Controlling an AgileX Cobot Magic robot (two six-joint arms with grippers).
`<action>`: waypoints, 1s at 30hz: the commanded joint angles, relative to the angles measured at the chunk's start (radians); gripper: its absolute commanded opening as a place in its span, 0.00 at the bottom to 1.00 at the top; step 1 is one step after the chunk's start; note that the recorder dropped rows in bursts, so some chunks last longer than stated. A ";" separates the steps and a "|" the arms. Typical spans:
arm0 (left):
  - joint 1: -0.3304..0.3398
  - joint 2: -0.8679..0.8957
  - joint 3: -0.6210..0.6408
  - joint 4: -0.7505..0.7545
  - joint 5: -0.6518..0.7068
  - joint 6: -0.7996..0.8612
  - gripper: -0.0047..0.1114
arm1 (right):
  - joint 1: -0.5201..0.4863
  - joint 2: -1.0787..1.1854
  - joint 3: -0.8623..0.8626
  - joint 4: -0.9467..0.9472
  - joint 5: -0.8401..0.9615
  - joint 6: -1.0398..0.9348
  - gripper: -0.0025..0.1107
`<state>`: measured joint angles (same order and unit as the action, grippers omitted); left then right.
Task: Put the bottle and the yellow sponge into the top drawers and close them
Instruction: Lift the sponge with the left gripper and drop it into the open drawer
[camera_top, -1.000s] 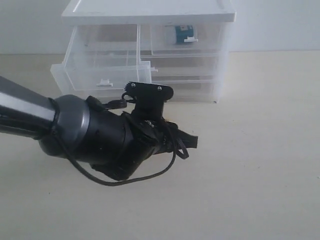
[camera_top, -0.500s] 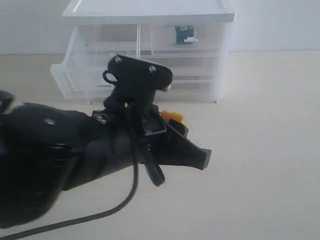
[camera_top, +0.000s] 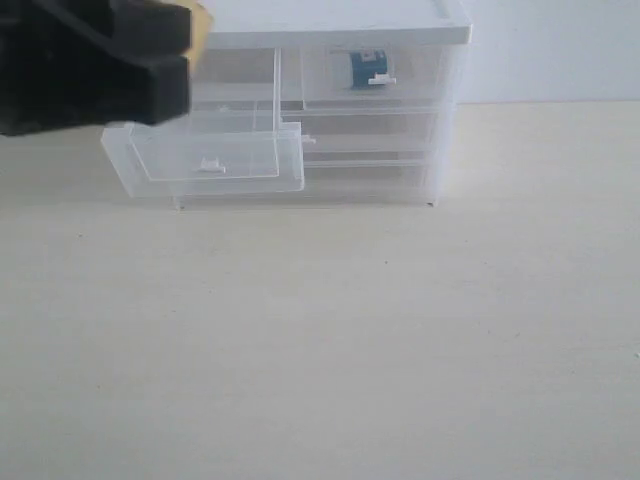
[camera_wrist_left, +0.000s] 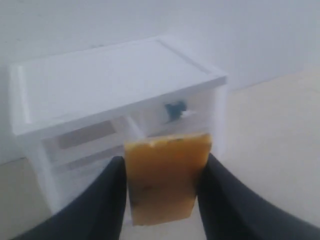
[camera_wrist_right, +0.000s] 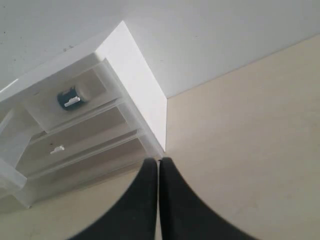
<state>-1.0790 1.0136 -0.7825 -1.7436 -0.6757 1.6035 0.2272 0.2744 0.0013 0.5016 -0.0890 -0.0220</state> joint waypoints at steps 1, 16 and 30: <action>0.118 0.016 0.005 -0.001 -0.018 0.042 0.07 | -0.007 0.005 -0.001 -0.002 -0.005 -0.003 0.03; 0.500 0.358 -0.022 0.244 0.306 -0.296 0.07 | -0.007 0.005 -0.001 -0.002 -0.005 -0.003 0.03; 0.537 0.439 -0.115 0.277 0.378 -0.306 0.51 | -0.007 0.005 -0.001 -0.002 -0.005 -0.003 0.03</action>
<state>-0.5466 1.4514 -0.8879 -1.4821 -0.3041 1.3051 0.2272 0.2744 0.0013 0.5016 -0.0890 -0.0220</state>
